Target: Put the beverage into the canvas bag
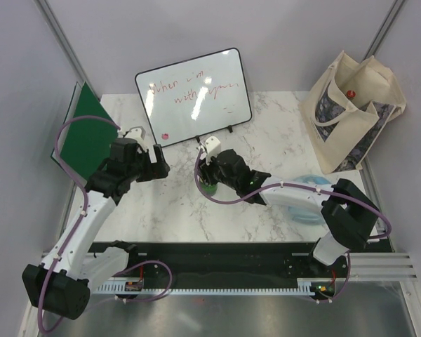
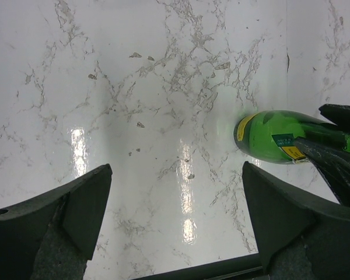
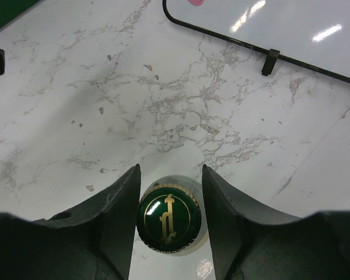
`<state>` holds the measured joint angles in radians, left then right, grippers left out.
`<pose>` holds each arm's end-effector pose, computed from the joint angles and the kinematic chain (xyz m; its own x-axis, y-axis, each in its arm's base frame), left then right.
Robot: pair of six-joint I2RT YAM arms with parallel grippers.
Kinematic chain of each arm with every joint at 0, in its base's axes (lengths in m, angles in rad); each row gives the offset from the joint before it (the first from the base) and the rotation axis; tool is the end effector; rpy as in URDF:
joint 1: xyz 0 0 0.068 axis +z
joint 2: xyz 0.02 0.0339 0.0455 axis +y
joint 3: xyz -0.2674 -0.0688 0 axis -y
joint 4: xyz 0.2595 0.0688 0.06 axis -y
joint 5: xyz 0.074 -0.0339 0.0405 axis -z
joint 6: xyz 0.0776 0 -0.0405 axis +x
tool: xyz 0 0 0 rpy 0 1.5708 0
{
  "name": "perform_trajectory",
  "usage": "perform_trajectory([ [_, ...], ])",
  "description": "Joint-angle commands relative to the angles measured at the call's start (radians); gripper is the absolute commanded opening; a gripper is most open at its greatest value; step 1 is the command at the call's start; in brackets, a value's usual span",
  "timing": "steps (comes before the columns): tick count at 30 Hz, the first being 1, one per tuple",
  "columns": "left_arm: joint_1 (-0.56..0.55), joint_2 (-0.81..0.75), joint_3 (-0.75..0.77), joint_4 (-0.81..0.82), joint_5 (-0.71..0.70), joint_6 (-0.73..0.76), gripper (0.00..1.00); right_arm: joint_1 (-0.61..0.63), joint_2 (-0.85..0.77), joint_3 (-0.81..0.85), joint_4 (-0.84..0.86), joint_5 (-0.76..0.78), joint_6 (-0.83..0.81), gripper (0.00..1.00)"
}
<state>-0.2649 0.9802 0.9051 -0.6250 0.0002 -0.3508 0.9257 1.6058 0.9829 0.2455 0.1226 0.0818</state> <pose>0.2416 -0.0655 0.2783 -0.6740 -0.1732 -0.7182 0.0323 0.9643 -0.2629 0.2574 0.3263 0.2224 -0.2800 -0.2373 -0.9302 -0.7042 0.7094 0.0310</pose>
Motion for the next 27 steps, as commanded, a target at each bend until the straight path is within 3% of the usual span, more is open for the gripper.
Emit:
perform_trajectory([
  [1, 0.003, -0.020, 0.008, 0.042, -0.011, 0.029, 1.00, 0.009, 0.014, 0.019, -0.006, 0.032, 0.015, 0.55],
  [18, 0.003, -0.012, 0.008, 0.045, -0.006, 0.027, 1.00, 0.009, 0.017, -0.012, 0.026, 0.022, 0.062, 0.37],
  [20, 0.003, -0.012, 0.009, 0.044, -0.005, 0.026, 1.00, 0.009, 0.014, -0.015, 0.020, 0.011, 0.061, 0.47],
  [21, 0.003, -0.014, 0.006, 0.045, -0.005, 0.026, 1.00, 0.007, 0.013, -0.019, 0.017, 0.000, 0.059, 0.62],
  [24, 0.003, -0.012, 0.006, 0.045, -0.005, 0.026, 1.00, 0.007, 0.002, -0.036, 0.037, -0.043, 0.055, 0.69],
  [27, 0.001, -0.011, 0.006, 0.044, -0.005, 0.026, 1.00, 0.007, -0.001, -0.049, 0.057, -0.038, 0.058, 0.70],
])
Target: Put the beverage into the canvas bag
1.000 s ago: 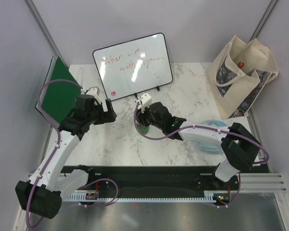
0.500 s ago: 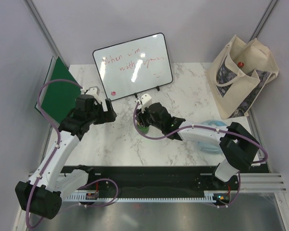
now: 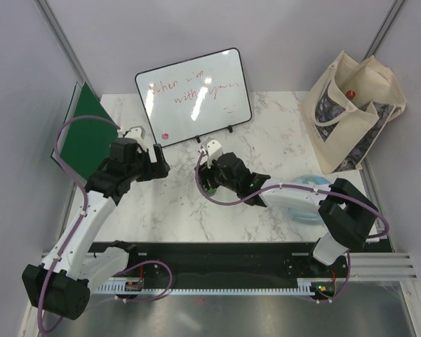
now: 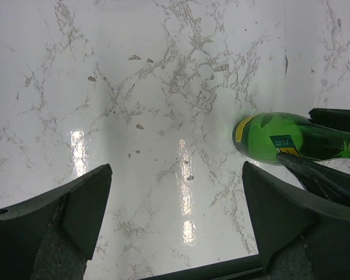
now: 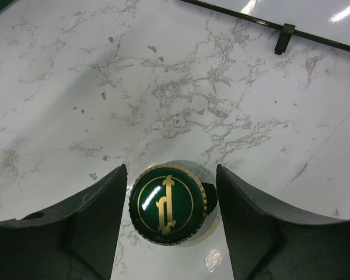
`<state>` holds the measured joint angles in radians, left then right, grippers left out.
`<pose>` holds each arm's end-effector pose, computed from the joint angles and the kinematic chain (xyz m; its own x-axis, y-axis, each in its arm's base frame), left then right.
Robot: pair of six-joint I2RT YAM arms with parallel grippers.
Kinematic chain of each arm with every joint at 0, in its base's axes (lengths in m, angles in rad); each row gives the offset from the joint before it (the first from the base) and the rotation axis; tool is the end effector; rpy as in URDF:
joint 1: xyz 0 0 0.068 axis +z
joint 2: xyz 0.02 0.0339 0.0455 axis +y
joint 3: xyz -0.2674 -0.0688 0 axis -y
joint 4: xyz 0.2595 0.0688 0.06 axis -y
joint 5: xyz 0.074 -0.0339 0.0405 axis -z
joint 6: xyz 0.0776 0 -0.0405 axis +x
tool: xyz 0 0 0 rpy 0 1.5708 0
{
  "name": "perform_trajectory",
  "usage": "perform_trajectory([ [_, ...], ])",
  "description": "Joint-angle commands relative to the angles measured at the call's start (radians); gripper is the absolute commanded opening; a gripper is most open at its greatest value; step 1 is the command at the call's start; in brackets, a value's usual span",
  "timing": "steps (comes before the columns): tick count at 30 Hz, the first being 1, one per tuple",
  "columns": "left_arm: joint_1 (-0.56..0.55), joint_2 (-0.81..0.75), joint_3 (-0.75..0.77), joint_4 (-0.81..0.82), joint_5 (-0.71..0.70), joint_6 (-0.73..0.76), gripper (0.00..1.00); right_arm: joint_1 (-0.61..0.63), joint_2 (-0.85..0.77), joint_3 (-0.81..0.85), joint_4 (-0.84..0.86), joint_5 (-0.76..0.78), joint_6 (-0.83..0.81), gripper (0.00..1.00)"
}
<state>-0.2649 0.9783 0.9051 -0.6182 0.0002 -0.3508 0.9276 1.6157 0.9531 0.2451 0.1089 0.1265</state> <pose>0.2419 -0.0656 0.2795 -0.6679 -0.1749 -0.7234 0.0345 0.9637 -0.2649 0.2536 0.3243 0.2070 -0.3341 -0.2366 -0.9124 -0.6993 0.7112 0.0716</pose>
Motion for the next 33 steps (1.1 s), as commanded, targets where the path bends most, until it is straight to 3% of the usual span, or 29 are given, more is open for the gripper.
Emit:
perform_trajectory([
  [1, 0.003, -0.009, 0.006, 0.038, -0.005, 0.026, 1.00, 0.005, -0.010, -0.020, 0.062, -0.020, 0.013, 0.69],
  [9, 0.003, -0.004, 0.005, 0.040, -0.005, 0.026, 1.00, -0.004, 0.003, -0.024, 0.105, -0.018, 0.001, 0.57],
  [13, 0.003, -0.009, 0.003, 0.040, -0.005, 0.029, 1.00, -0.004, -0.016, -0.039, 0.126, 0.003, -0.001, 0.32],
  [14, 0.001, -0.010, 0.002, 0.040, -0.005, 0.029, 1.00, -0.003, -0.025, -0.045, 0.131, 0.014, -0.004, 0.20],
  [18, 0.003, -0.009, 0.003, 0.040, 0.018, 0.029, 1.00, -0.007, -0.076, -0.044, 0.112, 0.083, -0.028, 0.00],
  [25, 0.003, -0.009, 0.003, 0.040, 0.026, 0.029, 1.00, -0.079, -0.154, 0.074, -0.050, 0.118, -0.059, 0.00],
  [33, -0.002, 0.000, 0.000, 0.040, 0.047, 0.035, 1.00, -0.254, -0.188, 0.295, -0.318, 0.101, -0.111, 0.00],
])
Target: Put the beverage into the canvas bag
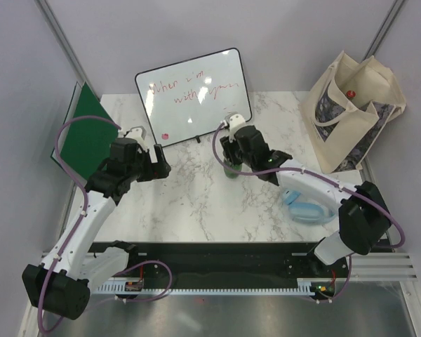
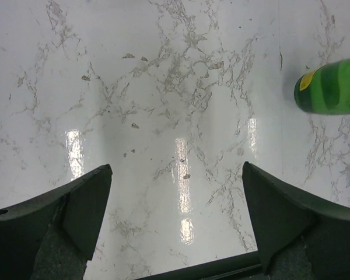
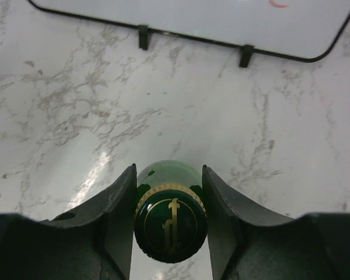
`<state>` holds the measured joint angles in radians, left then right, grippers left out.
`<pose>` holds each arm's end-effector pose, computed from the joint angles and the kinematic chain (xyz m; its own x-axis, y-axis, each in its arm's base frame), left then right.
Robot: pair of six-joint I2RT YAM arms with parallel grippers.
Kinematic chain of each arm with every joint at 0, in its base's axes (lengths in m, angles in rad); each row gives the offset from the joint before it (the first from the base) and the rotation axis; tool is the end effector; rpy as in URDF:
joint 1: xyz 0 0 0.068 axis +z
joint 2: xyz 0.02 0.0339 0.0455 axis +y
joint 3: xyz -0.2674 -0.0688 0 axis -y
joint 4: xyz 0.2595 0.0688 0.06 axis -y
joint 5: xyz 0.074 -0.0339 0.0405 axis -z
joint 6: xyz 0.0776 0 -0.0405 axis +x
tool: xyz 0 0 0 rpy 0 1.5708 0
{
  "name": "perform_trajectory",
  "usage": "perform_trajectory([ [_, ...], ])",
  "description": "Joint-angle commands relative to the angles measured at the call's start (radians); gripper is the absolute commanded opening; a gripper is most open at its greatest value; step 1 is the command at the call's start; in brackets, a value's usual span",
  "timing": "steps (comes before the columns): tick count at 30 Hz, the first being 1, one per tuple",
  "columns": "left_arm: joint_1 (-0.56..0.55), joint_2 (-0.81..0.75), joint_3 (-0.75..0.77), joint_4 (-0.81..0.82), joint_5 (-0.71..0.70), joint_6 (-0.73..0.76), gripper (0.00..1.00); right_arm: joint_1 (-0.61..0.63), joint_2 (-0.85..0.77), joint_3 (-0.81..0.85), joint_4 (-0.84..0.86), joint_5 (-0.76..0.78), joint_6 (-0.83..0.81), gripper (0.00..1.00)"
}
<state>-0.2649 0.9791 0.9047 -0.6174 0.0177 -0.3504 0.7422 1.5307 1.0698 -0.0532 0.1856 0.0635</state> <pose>0.2417 -0.0670 0.2793 -0.6726 -0.1732 -0.7194 0.0469 0.9603 -0.2750 0.3039 0.2593 0.2451 -0.3963 -0.2789 -0.8747 -0.5218 0.8523 -0.0353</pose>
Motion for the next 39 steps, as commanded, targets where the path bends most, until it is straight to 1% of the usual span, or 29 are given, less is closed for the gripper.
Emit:
perform_trajectory([
  [1, -0.002, -0.002, -0.001, 0.039, 0.030, 0.036, 1.00, -0.098, -0.106, 0.202, -0.046, 0.023, -0.089, 0.00],
  [3, -0.004, -0.010, -0.001, 0.041, 0.024, 0.037, 1.00, -0.125, -0.107, 0.264, -0.103, 0.049, -0.129, 0.00],
  [4, -0.004, -0.011, 0.000, 0.041, 0.024, 0.037, 1.00, -0.159, -0.104, 0.292, -0.128, 0.058, -0.143, 0.00],
  [5, -0.005, -0.011, 0.000, 0.041, 0.024, 0.037, 1.00, -0.179, -0.095, 0.362, -0.187, 0.072, -0.143, 0.00],
  [8, -0.007, -0.013, -0.001, 0.041, 0.028, 0.036, 1.00, -0.260, -0.069, 0.480, -0.273, 0.087, -0.139, 0.00],
  [10, -0.007, -0.013, -0.001, 0.039, 0.031, 0.036, 1.00, -0.328, -0.064, 0.536, -0.292, 0.086, -0.136, 0.00],
  [12, -0.010, -0.013, -0.003, 0.041, 0.034, 0.037, 1.00, -0.366, -0.060, 0.577, -0.303, 0.077, -0.131, 0.00],
  [13, -0.013, -0.013, -0.003, 0.039, 0.033, 0.037, 1.00, -0.403, -0.054, 0.634, -0.313, 0.065, -0.131, 0.00],
  [15, -0.014, -0.013, -0.003, 0.039, 0.036, 0.037, 1.00, -0.434, -0.026, 0.692, -0.344, 0.066, -0.142, 0.00],
  [17, -0.017, -0.014, -0.003, 0.041, 0.034, 0.037, 1.00, -0.493, -0.009, 0.774, -0.362, 0.071, -0.145, 0.00],
  [19, -0.020, -0.017, -0.004, 0.041, 0.034, 0.039, 1.00, -0.562, 0.011, 0.852, -0.370, 0.046, -0.139, 0.00],
  [25, -0.025, -0.023, -0.003, 0.041, 0.033, 0.041, 1.00, -0.719, 0.088, 1.073, -0.390, 0.008, -0.131, 0.00],
  [27, -0.025, -0.025, -0.006, 0.039, 0.033, 0.041, 1.00, -0.768, 0.114, 1.113, -0.389, -0.008, -0.129, 0.00],
  [28, -0.028, -0.025, -0.006, 0.039, 0.031, 0.041, 1.00, -0.817, 0.121, 1.148, -0.390, -0.018, -0.116, 0.00],
  [30, -0.028, -0.025, -0.006, 0.039, 0.033, 0.041, 1.00, -0.863, 0.150, 1.179, -0.389, -0.047, -0.097, 0.00],
  [31, -0.028, -0.025, -0.006, 0.039, 0.033, 0.041, 1.00, -0.906, 0.158, 1.206, -0.389, -0.055, -0.088, 0.00],
  [34, -0.031, -0.020, -0.006, 0.039, 0.033, 0.042, 1.00, -0.961, 0.196, 1.239, -0.381, -0.086, -0.067, 0.00],
  [39, -0.034, -0.017, -0.006, 0.039, 0.031, 0.042, 1.00, -1.007, 0.256, 1.227, -0.320, -0.106, -0.064, 0.00],
])
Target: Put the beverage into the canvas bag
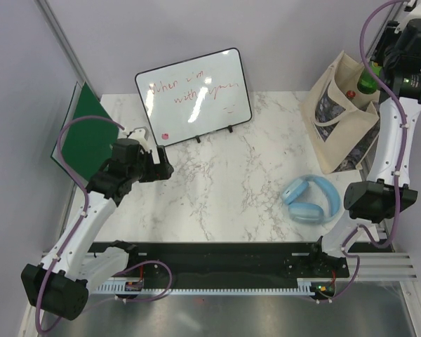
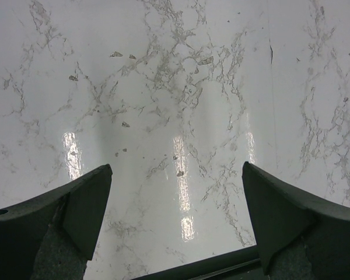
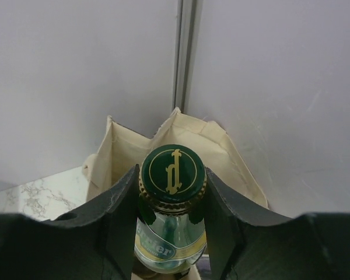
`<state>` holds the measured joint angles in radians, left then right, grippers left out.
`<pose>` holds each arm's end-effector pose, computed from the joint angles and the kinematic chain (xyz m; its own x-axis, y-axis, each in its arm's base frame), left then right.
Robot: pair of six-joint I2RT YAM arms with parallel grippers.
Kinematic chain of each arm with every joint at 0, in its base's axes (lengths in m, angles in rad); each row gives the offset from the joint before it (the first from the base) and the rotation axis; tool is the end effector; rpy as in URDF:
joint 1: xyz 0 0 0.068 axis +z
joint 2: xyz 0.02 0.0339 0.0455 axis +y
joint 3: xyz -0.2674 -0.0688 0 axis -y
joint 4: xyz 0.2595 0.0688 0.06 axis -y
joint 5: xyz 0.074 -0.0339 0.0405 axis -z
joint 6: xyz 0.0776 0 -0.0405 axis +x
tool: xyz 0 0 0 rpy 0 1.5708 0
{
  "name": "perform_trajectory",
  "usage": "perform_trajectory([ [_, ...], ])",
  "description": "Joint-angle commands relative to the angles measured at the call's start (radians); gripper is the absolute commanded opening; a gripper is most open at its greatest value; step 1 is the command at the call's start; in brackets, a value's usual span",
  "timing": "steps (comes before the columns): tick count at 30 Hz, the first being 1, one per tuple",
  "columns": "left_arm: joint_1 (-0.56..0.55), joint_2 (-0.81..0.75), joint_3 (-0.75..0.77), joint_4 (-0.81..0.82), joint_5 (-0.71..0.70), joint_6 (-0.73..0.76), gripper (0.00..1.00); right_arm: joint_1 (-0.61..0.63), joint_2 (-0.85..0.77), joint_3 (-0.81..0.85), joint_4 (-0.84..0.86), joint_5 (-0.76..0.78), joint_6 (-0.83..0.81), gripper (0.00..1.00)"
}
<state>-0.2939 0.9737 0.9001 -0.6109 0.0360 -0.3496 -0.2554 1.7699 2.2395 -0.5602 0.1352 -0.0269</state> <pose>0.2387 -0.0752 0.2796 -0.6769 -0.1528 -0.7201 0.0898 0.9538 -0.2867 0.4109 -0.1181 0.5329 -0.0977 -0.0020 -0.9952 0.3777 0.9251 -0.0390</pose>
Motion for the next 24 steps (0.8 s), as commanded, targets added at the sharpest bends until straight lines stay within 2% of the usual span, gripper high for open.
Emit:
perform_trajectory([
  [1, -0.005, -0.013, -0.001, 0.033, 0.012, 0.043, 1.00, -0.013, 0.028, 0.058, 0.197, -0.057, 0.027, 0.00],
  [6, -0.005, -0.015, -0.001, 0.033, -0.001, 0.046, 1.00, -0.024, 0.114, 0.071, 0.235, -0.089, 0.027, 0.00],
  [12, -0.004, -0.012, 0.000, 0.034, 0.007, 0.046, 1.00, -0.024, 0.126, -0.069, 0.334, -0.117, 0.027, 0.00],
  [16, -0.005, -0.004, 0.002, 0.033, 0.016, 0.046, 1.00, -0.024, 0.131, -0.096, 0.368, -0.109, 0.021, 0.00],
  [24, -0.005, -0.004, 0.000, 0.034, 0.007, 0.047, 1.00, -0.025, 0.184, -0.023, 0.485, -0.102, 0.001, 0.00],
])
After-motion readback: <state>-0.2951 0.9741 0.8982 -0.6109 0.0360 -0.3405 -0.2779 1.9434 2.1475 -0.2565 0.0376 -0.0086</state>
